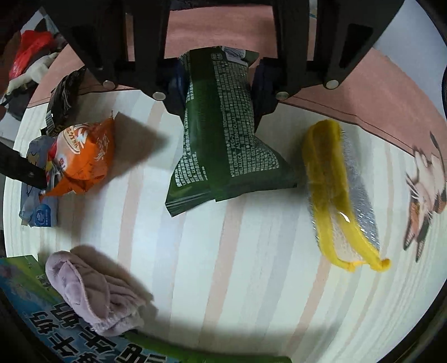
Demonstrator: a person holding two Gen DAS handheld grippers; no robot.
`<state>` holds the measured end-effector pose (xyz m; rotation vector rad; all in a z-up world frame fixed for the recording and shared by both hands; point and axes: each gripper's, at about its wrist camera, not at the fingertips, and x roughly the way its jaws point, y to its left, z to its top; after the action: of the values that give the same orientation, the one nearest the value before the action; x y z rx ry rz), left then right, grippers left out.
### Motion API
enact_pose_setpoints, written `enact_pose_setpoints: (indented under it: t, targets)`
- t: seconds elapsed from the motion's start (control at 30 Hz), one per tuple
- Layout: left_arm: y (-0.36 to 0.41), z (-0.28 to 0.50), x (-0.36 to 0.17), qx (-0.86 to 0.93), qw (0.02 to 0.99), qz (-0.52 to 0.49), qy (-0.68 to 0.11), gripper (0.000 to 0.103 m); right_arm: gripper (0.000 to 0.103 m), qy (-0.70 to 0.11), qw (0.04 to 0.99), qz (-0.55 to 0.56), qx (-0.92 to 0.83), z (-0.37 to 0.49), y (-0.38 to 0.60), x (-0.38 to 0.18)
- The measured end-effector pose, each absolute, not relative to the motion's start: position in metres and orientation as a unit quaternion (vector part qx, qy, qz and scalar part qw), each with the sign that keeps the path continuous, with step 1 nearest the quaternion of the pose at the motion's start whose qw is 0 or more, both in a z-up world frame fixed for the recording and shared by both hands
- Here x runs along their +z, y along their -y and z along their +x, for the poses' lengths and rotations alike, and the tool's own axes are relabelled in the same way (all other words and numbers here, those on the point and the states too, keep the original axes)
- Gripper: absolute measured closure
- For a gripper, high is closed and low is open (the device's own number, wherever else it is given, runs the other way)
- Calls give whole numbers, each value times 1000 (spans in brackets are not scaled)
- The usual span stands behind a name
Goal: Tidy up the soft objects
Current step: 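Close left gripper on green snack bag while right gripper grasps blue tissue pack, then carry both items into the box beside the others and open both grippers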
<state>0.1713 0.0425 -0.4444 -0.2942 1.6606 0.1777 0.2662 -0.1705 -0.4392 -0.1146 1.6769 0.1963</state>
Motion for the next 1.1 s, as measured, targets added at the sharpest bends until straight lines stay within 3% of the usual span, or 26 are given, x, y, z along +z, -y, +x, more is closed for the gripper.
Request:
enact_pose_setpoints:
  t: [0.03, 0.17, 0.23, 0.5, 0.73, 0.9, 1.1]
  targets:
    - [-42, 180, -439, 80, 665, -126, -732, 71, 29, -745, 660, -52, 85, 266, 170, -444]
    - [-48, 179, -418, 87, 685, -116, -714, 71, 53, -743, 664, -39, 78, 263, 178, -438]
    - [-43, 172, -402, 88, 691, -114, -708, 71, 56, -742, 666, -22, 78, 259, 186, -430]
    - [-28, 178, -295, 39, 756, -116, -643, 71, 57, -717, 687, 26, 116, 236, 205, -356]
    - [-21, 228, -212, -5, 806, -81, -587, 71, 57, -664, 726, 53, 171, 257, 186, -252]
    - [-49, 303, -211, 19, 813, -53, -579, 71, 57, -637, 755, 34, 153, 330, 163, -220]
    - [-79, 395, -255, 30, 779, -53, -625, 71, 57, -647, 756, 3, 94, 425, 141, -251]
